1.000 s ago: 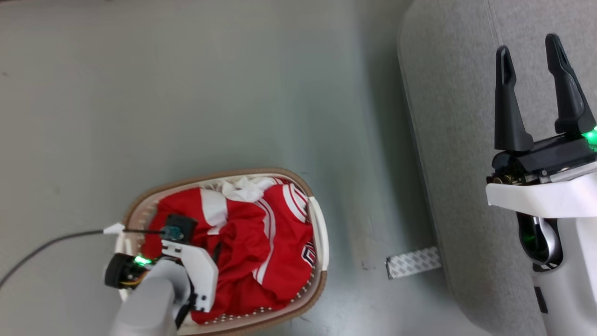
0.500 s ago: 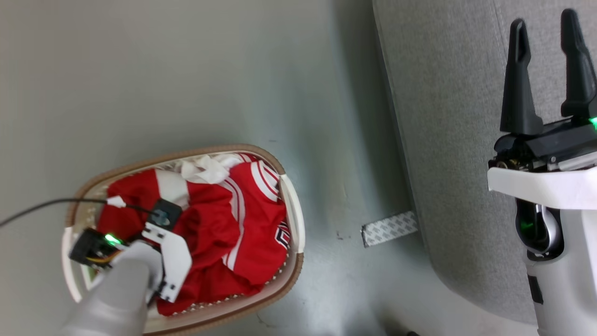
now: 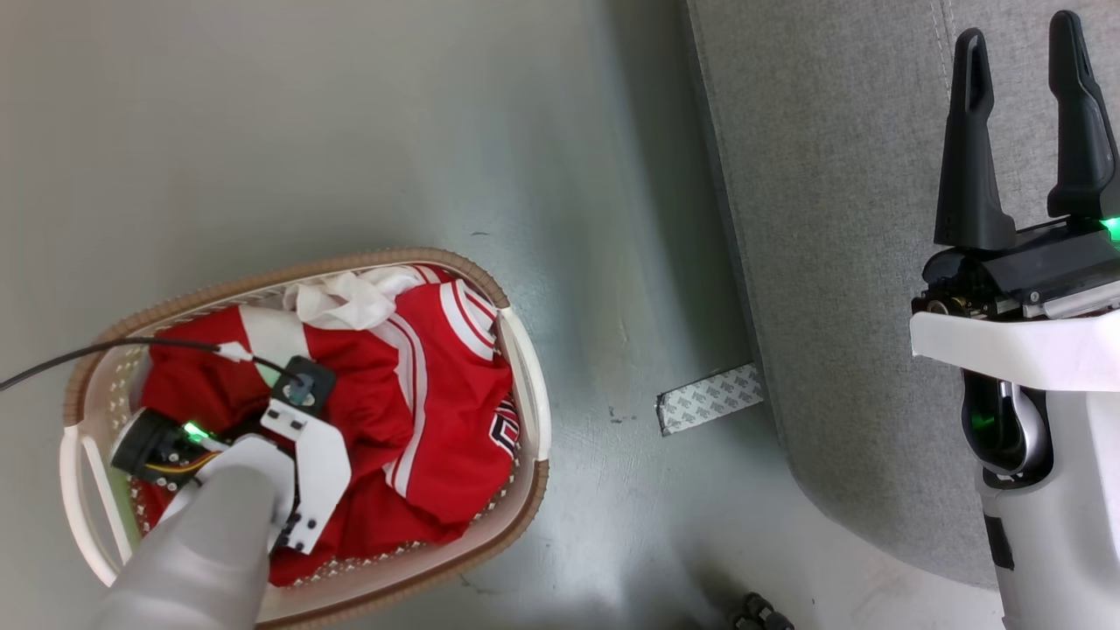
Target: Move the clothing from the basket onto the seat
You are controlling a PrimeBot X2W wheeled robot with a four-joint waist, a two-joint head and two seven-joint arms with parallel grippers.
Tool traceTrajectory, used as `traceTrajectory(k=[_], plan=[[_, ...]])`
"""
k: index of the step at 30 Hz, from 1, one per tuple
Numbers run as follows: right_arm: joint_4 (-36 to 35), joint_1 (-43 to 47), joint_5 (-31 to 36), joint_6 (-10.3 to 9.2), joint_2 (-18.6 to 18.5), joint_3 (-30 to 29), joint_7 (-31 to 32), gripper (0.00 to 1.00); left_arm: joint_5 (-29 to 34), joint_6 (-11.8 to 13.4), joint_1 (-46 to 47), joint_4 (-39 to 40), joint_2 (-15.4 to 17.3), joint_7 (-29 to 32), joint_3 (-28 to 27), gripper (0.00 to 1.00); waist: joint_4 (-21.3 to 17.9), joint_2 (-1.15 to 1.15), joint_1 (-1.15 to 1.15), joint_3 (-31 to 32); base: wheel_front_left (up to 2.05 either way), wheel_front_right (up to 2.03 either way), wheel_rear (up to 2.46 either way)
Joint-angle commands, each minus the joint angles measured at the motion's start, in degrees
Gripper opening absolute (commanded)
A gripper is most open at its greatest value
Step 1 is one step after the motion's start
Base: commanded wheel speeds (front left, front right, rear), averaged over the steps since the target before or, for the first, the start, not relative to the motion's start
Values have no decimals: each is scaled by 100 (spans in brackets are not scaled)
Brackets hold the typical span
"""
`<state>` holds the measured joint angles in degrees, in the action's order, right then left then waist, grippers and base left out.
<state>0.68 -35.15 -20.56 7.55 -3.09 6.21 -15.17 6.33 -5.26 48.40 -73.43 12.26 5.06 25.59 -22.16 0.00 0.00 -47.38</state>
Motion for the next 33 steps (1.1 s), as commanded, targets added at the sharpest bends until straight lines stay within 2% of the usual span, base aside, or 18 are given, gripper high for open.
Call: traceTrajectory(k=[1,2,3,4,5,6,15,26,33], plan=[[11,-62,23,-12,21,-7,4,100,-60,-21,51,-24,10,30,-3,100,3,0,0,-8,0,0,0],[11,-62,34,-12,22,-11,4,100,-77,-32,63,-24,6,33,-2,100,8,0,0,-12,0,0,0],[15,-60,48,-12,23,-16,4,100,-95,-40,75,-22,11,33,9,95,15,0,0,-13,0,0,0],[20,-55,53,-12,24,-21,4,100,-110,-61,86,-23,18,34,23,53,25,0,0,-10,0,0,0],[27,-48,63,-12,24,-28,4,100,-126,-76,94,-23,17,25,36,23,37,0,0,-3,0,0,0],[32,-41,81,-12,25,-29,4,100,-143,-90,97,-20,16,-13,41,0,49,0,0,6,0,0,0],[116,60,168,-12,22,2,4,100,-386,-87,-228,23,-41,-554,-27,0,237,0,0,469,0,0,0],[309,521,266,-12,-226,-53,4,100,-911,-164,-641,7,-680,-1279,-169,0,773,0,0,1819,0,0,0],[523,985,268,-12,-423,-42,4,100,-1209,-220,-1074,54,-887,-1789,-106,0,1107,0,0,2808,0,0,0]])
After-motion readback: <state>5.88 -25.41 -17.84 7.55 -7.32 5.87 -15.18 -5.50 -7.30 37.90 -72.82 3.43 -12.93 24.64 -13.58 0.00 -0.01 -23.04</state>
